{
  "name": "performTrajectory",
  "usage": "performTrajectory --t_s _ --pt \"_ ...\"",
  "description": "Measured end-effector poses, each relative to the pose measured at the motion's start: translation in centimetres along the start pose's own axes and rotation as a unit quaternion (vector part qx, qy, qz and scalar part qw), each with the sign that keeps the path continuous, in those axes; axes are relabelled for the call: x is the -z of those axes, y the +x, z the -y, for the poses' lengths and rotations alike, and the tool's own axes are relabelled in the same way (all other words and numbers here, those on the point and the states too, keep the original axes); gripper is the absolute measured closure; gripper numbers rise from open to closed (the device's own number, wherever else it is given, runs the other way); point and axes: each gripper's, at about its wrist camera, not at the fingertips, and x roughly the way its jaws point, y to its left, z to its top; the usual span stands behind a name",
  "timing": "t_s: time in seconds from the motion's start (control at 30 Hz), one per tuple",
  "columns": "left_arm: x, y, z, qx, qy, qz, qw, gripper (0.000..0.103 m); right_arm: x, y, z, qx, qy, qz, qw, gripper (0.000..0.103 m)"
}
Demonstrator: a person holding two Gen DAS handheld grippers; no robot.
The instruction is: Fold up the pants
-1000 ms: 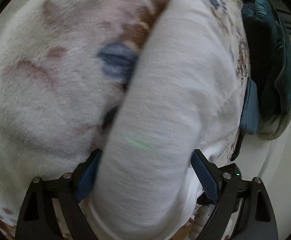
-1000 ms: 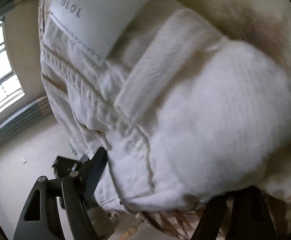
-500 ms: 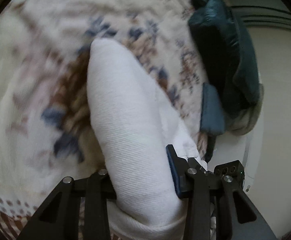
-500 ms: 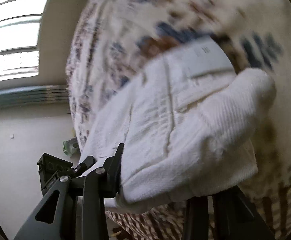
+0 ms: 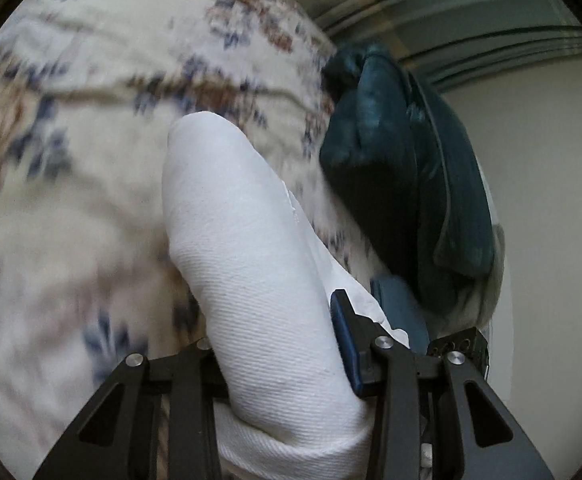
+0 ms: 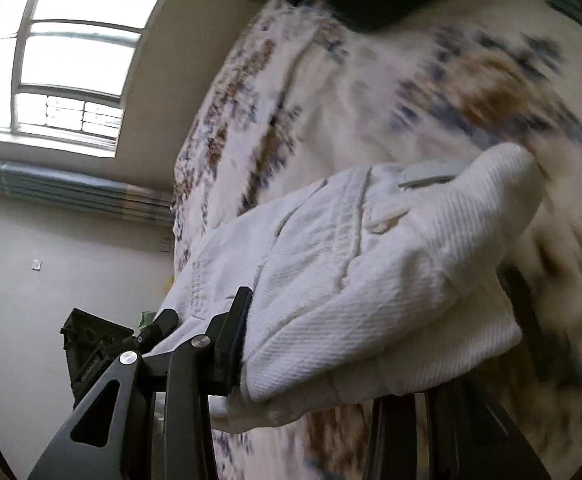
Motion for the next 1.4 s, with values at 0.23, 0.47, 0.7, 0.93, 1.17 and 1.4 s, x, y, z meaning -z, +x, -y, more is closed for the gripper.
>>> performTrajectory --t_s 0.23,0.47,0.7,0.93,1.17,1.4 --pt "-2.1 6.6 -9.0 -0.077 -0.001 -0.056 0.9955 0.068 -4.0 9.2 2.7 0.026 -0.023 -0.024 0.999 0.062" --pt "0.7 7.1 -13.6 -0.092 -0.059 -0.077 0.9911 0.041 -1.6 12.9 7.2 0.095 0.01 -0.098 0.991 0.037" --pt "2.5 5.6 -3.7 -0.353 0.094 -0.044 0.93 0.016 -1.4 10.6 1.1 0.292 -0.11 -0.096 0.945 0.011" --pt "4.6 5.5 1.1 -0.406 0.166 -0.036 0.8981 0.011 -1.5 6.1 -3.7 0.447 -0.197 -0.038 0.871 0.008" --pt "5.0 3.6 6.0 -0.409 0.162 -0.007 0.8981 0.011 -1.9 0.8 -7.1 0.448 -0.229 -0.006 0.864 0.008" --pt "7.1 -2.9 12.5 -0.403 0.158 0.038 0.9007 0.011 0.1 -5.3 -12.5 0.417 -0.254 0.02 0.872 0.005"
